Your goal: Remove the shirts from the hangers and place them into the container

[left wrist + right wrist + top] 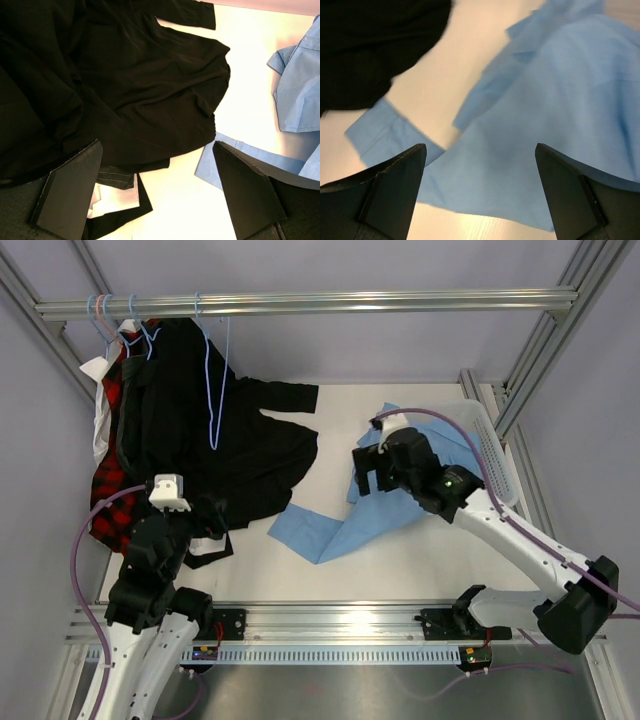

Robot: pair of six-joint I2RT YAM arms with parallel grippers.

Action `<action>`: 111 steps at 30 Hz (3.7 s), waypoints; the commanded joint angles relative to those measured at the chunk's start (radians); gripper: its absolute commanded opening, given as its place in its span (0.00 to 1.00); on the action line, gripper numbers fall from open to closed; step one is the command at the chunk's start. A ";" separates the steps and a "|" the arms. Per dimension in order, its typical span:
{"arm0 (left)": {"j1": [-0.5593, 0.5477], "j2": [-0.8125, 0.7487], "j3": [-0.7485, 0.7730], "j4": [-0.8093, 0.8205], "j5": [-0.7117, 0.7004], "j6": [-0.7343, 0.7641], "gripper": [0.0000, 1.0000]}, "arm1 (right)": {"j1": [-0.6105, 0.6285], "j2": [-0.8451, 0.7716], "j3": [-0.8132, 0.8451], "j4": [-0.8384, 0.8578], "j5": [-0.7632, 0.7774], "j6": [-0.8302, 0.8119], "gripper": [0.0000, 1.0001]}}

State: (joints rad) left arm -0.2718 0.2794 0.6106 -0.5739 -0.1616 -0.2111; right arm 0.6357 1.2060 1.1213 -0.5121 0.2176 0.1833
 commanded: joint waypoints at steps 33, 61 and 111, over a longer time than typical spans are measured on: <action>-0.004 0.011 -0.005 0.059 -0.013 -0.011 0.99 | 0.423 0.869 0.379 -0.074 -0.222 -0.165 0.99; -0.004 0.012 -0.005 0.060 -0.013 -0.011 0.99 | 0.394 0.776 0.267 -0.102 -0.005 -0.156 0.00; -0.006 0.014 -0.005 0.062 -0.010 -0.011 0.99 | -0.706 0.512 0.075 -0.117 -0.033 0.208 0.00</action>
State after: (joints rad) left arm -0.2733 0.2916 0.6106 -0.5732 -0.1616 -0.2150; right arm -0.0723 1.6791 1.1843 -0.6712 0.2840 0.3565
